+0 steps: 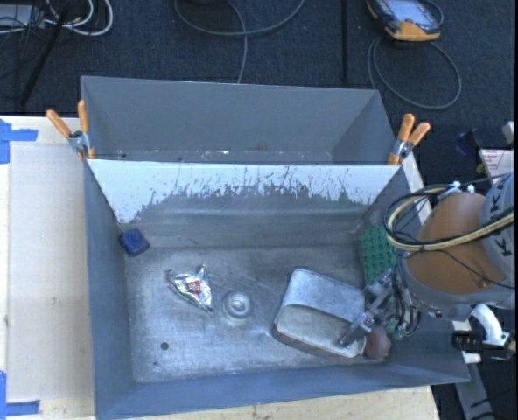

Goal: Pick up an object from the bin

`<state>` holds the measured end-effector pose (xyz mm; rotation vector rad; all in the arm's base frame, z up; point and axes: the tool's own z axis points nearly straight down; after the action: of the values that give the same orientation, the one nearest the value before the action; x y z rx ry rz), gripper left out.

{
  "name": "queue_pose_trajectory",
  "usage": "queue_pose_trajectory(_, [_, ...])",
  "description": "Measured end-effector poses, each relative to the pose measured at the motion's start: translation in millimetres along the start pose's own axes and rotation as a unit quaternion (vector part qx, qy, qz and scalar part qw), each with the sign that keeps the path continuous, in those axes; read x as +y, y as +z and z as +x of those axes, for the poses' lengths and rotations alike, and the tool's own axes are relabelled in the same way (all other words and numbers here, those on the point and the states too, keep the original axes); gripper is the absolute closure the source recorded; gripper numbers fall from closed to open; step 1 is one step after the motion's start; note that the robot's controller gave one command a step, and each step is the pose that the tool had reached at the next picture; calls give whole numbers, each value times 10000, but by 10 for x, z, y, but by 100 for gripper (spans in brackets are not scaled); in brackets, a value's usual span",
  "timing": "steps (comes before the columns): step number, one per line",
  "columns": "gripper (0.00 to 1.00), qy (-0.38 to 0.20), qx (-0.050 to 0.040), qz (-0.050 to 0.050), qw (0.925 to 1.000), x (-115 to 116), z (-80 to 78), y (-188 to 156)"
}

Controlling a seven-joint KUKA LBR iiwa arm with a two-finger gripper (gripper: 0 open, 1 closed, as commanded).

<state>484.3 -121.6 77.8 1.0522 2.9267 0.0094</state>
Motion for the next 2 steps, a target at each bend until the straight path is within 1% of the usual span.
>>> queue_pose_trajectory(1, [100, -10, -31, -1, 10000, 0, -14, -15])
queue_pose_trajectory(2, [100, 28, 84, 79, 9999, 239, 107, 17])
